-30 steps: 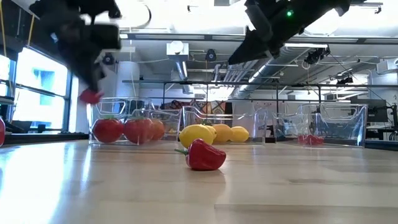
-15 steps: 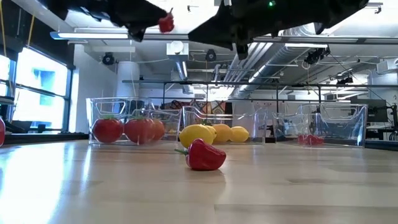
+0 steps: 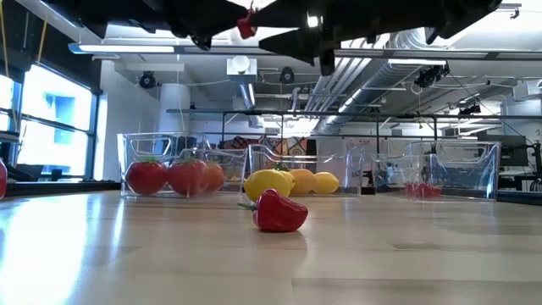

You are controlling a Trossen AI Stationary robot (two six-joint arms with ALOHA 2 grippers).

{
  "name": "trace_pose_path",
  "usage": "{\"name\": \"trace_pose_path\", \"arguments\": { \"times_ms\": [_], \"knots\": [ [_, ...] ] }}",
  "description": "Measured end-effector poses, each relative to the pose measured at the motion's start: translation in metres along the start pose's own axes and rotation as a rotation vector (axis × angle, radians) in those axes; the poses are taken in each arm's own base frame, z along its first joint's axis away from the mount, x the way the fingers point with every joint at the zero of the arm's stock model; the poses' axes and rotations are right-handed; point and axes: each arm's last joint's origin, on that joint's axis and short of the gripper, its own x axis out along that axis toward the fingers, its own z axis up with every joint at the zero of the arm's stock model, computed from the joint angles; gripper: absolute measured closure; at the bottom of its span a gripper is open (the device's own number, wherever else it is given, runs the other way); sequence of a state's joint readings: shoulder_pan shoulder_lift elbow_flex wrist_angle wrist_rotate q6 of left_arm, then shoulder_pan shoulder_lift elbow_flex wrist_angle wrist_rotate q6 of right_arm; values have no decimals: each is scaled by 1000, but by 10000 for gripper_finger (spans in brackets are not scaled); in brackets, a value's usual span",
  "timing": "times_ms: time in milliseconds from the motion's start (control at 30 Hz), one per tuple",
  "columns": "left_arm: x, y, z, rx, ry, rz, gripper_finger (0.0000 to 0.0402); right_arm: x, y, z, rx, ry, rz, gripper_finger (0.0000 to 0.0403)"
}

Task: Sort produce into baskets
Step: Put the red chili into the right transparent bin

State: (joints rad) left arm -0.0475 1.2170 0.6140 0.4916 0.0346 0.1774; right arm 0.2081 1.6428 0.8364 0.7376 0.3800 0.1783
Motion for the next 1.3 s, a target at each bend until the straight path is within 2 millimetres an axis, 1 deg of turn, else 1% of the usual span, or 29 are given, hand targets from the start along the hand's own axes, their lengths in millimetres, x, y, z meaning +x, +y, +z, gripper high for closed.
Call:
{"name": "trace_pose_path", "arguments": {
  "times_ms": [67,133,233,300,467,700,800,867,1167,1300],
  "knots": [
    [2,-2,0,12,-18,0,365,0,0,0,0,0,16,177],
    [4,-4,2,21,-48,-4,365,0,0,0,-2,1,16,173],
    [7,-5,1,37,-55,-8,365,0,1,1,-5,-9,17,176],
    [8,-5,0,39,-56,-7,365,0,1,2,-17,-20,19,186],
    [9,-5,1,40,-69,-3,365,1,0,5,-13,-39,24,233],
    [9,-5,2,41,-83,0,364,1,0,5,-26,-42,45,328],
    [9,-5,2,27,-80,-3,358,1,0,5,-30,-41,52,364],
    [8,-4,2,20,-76,6,349,1,0,5,-40,-42,51,378],
    [8,-4,1,24,-62,20,285,1,0,5,-57,-41,50,382],
    [4,-1,4,53,-52,90,262,-1,-1,9,-56,-44,46,382]
  ]
}}
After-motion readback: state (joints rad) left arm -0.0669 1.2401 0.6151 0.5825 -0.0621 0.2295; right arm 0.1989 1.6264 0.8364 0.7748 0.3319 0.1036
